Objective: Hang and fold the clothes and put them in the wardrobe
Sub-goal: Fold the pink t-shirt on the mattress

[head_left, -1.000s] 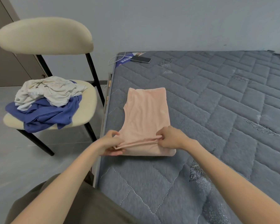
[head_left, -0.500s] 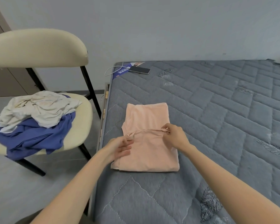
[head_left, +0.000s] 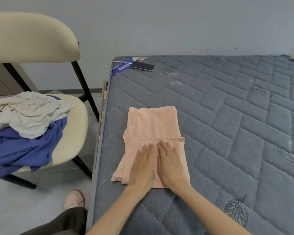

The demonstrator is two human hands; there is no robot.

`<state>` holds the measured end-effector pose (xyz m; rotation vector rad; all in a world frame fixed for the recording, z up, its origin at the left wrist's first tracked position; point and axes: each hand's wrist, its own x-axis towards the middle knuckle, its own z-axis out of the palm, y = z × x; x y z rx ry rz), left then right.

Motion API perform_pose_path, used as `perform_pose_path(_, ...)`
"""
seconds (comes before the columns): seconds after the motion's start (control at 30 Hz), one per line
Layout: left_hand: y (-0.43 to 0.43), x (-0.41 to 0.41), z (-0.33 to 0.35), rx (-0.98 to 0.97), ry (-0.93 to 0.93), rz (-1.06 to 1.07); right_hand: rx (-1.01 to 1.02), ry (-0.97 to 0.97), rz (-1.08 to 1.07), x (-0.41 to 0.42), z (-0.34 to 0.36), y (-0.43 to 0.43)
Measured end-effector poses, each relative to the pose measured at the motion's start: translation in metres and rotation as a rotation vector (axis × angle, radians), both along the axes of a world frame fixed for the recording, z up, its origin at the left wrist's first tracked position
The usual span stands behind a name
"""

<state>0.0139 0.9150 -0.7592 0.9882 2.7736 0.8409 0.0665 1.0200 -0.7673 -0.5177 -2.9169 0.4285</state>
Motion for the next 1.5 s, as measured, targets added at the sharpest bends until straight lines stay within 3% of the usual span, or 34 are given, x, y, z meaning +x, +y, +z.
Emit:
perform_pose_path(0.07,0.003,-0.007,-0.015,-0.157,0.023,-0.012,0.046,-0.108,-0.056,0.005,-0.013,0.002)
perform_pose_path(0.2,-0.01,-0.024,-0.031,-0.292,0.06,-0.013,0.137,-0.128,-0.09,0.003,-0.023,0.019)
perform_pose_path(0.6,-0.033,-0.043,-0.039,-0.274,0.017,0.09,-0.1,-0.13,-0.272,0.002,-0.016,0.042)
perform_pose_path(0.67,-0.036,-0.042,-0.033,-0.279,-0.006,0.112,-0.097,-0.176,-0.26,0.001,-0.009,0.044)
perform_pose_path(0.73,-0.043,-0.036,-0.026,-0.263,0.084,0.072,-0.048,-0.202,-0.265,0.004,0.0,0.043)
perform_pose_path(0.87,-0.056,-0.019,-0.015,-0.2,0.23,-0.253,0.055,-0.126,0.07,0.022,0.016,0.035)
perform_pose_path(1.0,-0.067,-0.016,-0.022,-0.336,0.306,-0.442,0.161,-0.23,0.367,0.047,0.014,0.033)
perform_pose_path(1.13,-0.081,-0.019,-0.03,-0.411,0.3,-0.456,0.314,-0.322,0.405,0.067,0.001,0.038)
perform_pose_path(1.3,-0.085,-0.025,-0.022,-0.409,0.321,-0.492,0.329,-0.225,0.442,0.071,-0.002,0.044)
perform_pose_path(1.5,-0.09,-0.025,-0.019,-0.422,0.287,-0.466,0.159,-0.195,0.444,0.073,0.008,0.045)
